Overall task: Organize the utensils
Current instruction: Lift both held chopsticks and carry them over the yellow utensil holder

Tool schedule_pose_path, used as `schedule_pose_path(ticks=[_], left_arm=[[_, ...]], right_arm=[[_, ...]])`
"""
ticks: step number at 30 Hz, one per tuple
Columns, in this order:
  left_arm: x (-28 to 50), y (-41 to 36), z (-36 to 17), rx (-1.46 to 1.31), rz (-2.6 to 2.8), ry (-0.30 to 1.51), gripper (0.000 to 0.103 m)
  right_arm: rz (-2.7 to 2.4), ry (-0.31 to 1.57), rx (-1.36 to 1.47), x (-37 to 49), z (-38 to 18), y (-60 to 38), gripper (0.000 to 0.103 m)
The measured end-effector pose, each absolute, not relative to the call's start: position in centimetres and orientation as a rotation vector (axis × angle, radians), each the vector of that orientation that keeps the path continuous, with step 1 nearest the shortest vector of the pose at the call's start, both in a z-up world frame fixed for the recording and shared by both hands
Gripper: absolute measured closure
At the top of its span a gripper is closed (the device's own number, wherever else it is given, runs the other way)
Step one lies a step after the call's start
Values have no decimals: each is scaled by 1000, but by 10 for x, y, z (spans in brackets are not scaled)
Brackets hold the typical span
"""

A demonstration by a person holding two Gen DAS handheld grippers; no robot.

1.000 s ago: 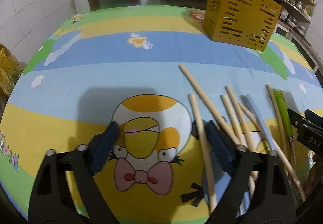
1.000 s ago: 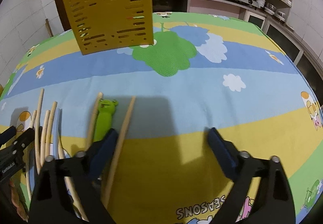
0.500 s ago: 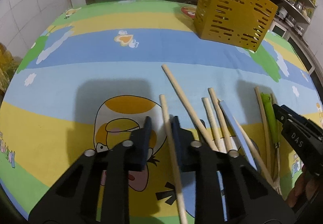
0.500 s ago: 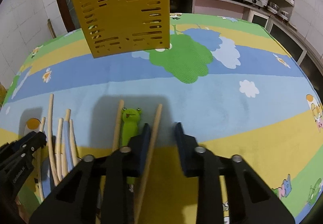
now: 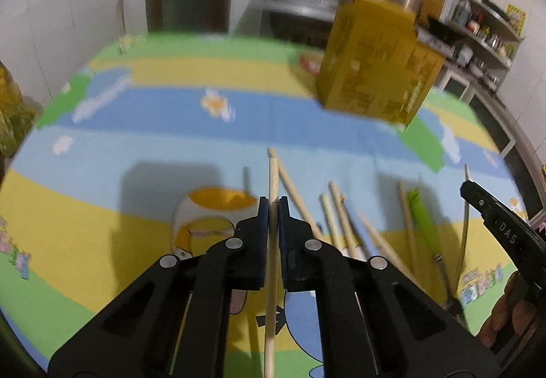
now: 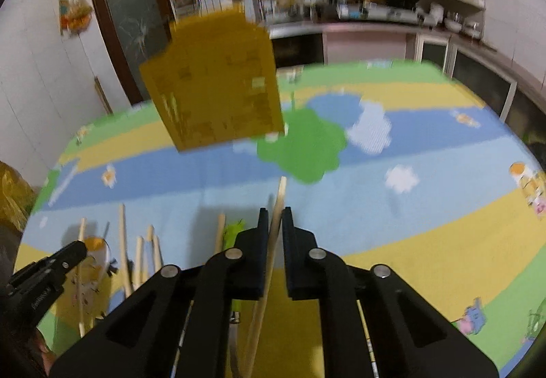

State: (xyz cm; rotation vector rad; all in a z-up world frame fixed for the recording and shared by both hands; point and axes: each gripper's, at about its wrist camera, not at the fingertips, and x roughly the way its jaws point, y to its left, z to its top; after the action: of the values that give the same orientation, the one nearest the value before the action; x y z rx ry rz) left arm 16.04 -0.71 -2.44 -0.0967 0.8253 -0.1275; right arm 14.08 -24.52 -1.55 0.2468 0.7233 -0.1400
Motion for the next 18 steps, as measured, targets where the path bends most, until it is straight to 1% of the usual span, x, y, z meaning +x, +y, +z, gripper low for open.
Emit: schedule_pose_path(ticks=[2,9,14,18], left_arm=[[153,-5,-8,-104,-128,769,99],[128,-7,38,-120,-168,581,99],[117,-9,48,-115,-172,514,99],[108,-13,49,-98,-165,466,99]], right_arm=[[-143,666,240,132,-3,-249,97],[-146,486,204,106,35,-253,97],[-131,399,171,92,50,-251,97],[-108,379,166,88,49,-249,97]])
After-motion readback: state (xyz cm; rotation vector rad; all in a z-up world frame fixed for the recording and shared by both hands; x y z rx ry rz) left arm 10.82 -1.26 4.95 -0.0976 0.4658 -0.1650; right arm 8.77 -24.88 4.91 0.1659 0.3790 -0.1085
